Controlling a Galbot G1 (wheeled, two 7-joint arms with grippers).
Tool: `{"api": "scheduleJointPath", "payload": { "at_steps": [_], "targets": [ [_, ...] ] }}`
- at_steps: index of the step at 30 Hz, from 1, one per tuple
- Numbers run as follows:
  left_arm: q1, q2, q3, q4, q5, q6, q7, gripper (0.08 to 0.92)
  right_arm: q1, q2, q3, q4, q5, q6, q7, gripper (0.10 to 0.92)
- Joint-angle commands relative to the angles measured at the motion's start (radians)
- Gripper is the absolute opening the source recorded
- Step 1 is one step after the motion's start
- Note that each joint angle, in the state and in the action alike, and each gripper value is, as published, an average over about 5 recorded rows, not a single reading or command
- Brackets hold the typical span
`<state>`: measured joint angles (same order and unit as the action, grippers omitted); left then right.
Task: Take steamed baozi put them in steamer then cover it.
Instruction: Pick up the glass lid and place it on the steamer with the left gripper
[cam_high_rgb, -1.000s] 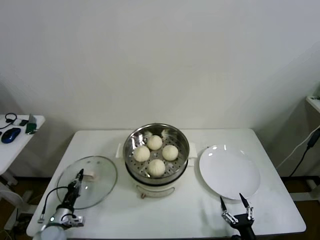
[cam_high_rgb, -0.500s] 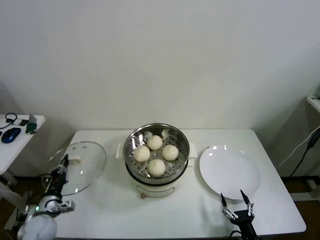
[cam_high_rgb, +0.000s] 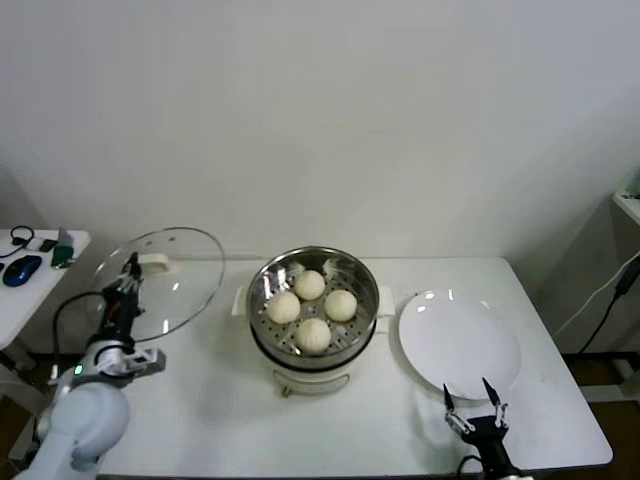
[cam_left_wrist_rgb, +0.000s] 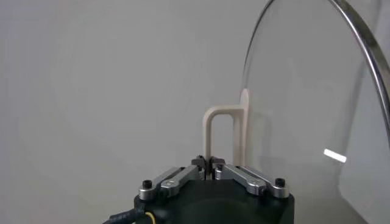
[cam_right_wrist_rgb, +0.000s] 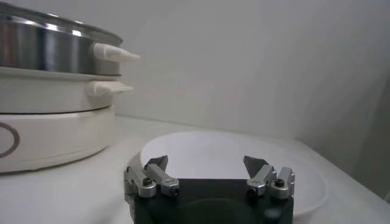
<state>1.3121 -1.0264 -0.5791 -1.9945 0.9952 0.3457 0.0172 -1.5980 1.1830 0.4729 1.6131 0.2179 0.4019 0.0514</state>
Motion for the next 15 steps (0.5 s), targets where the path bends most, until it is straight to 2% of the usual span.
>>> {"api": "scheduleJointPath", "payload": {
  "at_steps": [1, 8, 15],
  "targets": [
    [-0.16, -0.021, 0.374, -0.138, 0.153, 0.257, 0.123, 0.139, 0.034, 0.0, -0.018, -0.02, -0.014, 0.004, 0.016, 0.823],
    [-0.276, -0.132, 0.549, -0.037, 0.269, 0.287, 0.153, 0.139, 0.057, -0.008, -0.025, -0.035, -0.009, 0.001, 0.018, 0.823],
    [-0.325, -0.248, 0.665, 0.015, 0.367, 0.323, 0.208, 0.139, 0.066, -0.014, -0.026, -0.029, 0.003, -0.02, 0.024, 0.823]
  ]
}}
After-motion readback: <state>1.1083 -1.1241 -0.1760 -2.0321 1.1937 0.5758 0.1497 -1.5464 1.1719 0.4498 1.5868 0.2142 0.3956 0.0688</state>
